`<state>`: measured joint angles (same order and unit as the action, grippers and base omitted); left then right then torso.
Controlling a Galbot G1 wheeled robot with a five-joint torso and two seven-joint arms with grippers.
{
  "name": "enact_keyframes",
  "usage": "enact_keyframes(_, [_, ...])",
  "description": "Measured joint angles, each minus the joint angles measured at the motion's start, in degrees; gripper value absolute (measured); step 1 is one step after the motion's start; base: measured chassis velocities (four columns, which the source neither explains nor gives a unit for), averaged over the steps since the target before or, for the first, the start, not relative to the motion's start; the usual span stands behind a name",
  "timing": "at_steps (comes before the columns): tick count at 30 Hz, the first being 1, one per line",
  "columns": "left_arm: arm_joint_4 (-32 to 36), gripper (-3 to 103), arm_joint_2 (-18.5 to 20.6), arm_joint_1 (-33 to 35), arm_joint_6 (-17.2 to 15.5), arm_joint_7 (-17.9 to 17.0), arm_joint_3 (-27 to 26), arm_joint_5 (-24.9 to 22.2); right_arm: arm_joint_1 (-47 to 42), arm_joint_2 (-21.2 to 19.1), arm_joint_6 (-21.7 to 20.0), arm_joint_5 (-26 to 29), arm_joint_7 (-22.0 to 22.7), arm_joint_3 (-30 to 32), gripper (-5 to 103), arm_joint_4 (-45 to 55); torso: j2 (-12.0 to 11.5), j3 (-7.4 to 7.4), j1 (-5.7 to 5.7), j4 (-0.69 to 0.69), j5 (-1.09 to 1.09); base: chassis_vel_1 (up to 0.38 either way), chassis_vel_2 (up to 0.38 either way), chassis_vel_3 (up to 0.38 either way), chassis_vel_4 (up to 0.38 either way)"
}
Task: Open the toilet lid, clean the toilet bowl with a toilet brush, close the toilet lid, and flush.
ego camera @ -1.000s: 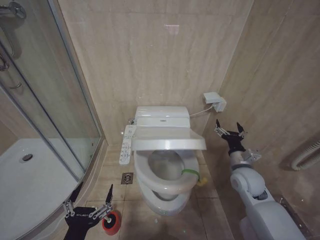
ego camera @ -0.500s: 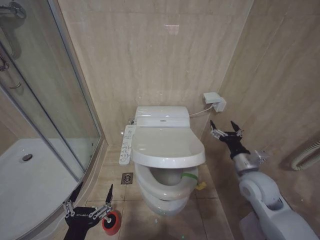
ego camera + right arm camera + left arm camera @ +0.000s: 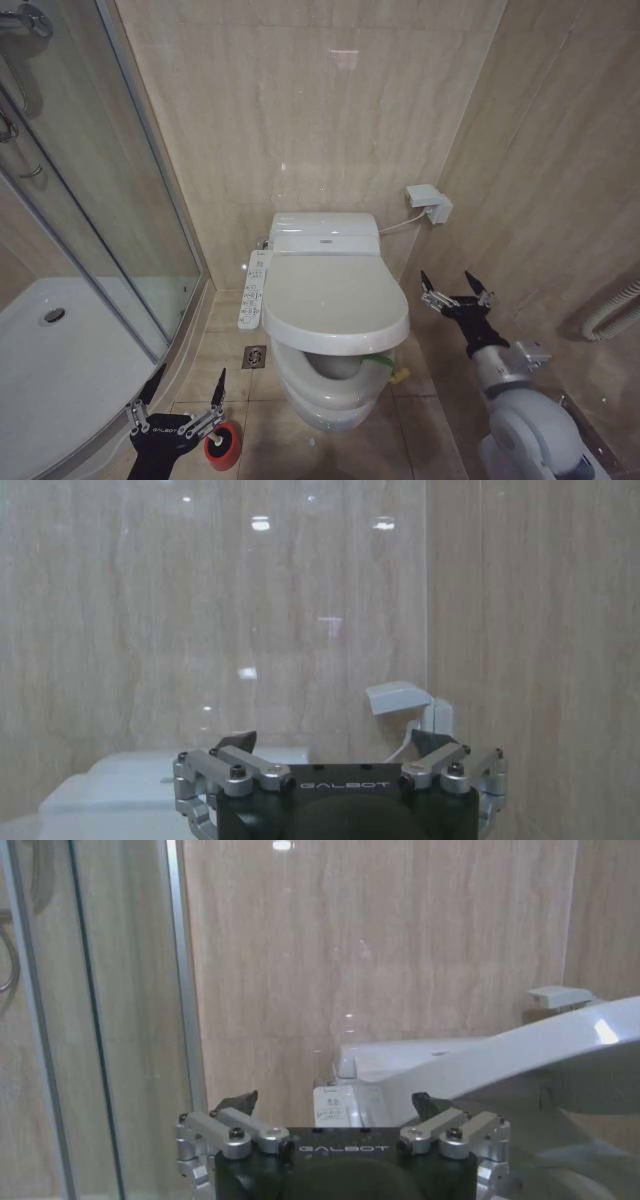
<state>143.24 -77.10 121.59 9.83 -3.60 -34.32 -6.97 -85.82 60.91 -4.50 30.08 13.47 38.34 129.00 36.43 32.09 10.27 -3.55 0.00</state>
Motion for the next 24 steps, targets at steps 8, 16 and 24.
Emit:
enact_keyframes(8, [0.0, 100, 0.0, 0.0, 0.0, 0.0, 0.0, 0.0, -7.69, 2.68, -1.34, -2.9, -1.03, 0.95, 100, 5.81, 0.0, 0.0, 0.0, -0.01, -0.01, 0.0, 0.0, 0.0, 0.0])
enact_keyframes(16, [0.0, 100, 0.0, 0.0, 0.0, 0.0, 0.0, 0.0, -13.83, 10.37, 0.64, -10.95, -4.34, 0.31, 100, 8.25, 0.01, 0.0, 0.0, -0.01, -0.01, 0.0, 0.0, 0.0, 0.0])
enact_keyframes(24, [0.0, 100, 0.0, 0.0, 0.0, 0.0, 0.0, 0.0, -16.5, 17.07, 8.84, -16.65, -11.93, 3.71, 100, 5.4, 0.0, 0.0, 0.0, 0.0, -0.01, 0.0, 0.0, 0.0, 0.0])
